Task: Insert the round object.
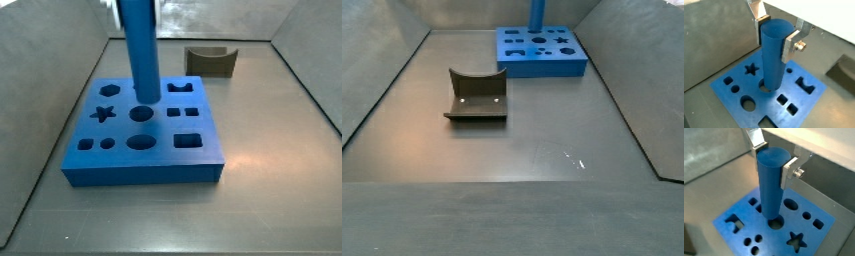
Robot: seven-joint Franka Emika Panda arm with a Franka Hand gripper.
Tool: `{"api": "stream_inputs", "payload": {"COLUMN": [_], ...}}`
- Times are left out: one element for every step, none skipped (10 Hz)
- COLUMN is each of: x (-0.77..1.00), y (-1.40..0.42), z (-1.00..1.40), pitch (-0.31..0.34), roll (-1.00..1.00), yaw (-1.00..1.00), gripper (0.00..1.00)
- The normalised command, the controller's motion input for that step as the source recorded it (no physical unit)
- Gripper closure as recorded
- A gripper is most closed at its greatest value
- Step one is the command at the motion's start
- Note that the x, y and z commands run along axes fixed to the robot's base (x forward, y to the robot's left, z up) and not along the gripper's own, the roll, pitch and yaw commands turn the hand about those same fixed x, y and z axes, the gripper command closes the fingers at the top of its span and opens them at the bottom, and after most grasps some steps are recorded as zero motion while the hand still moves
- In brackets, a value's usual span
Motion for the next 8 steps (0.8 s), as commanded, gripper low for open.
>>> {"api": "stream_inputs", "payload": {"x": [-0.28,-0.34,-0.08,0.0,0.07,0.0,0.0,0.03], "y": [0.05,0.0,0.0,-0.01,0.0,0.0,0.0,0.0], "z": [-0.44,-0.48,-0.01,-0.07,-0.21,-0.19,-0.29,-0.32], "pitch": [0.0,0.017,0.0,0.0,0.003,0.0,0.0,0.0], "roll": [-0.19,-0.09,-0.03,0.01,0.0,0.0,0.0,0.0], "yaw": [0.03,0.01,0.0,0.0,0.0,0.0,0.0,-0.02], "gripper": [1.0,1.0,1.0,1.0,1.0,1.0,1.0,1.0]}}
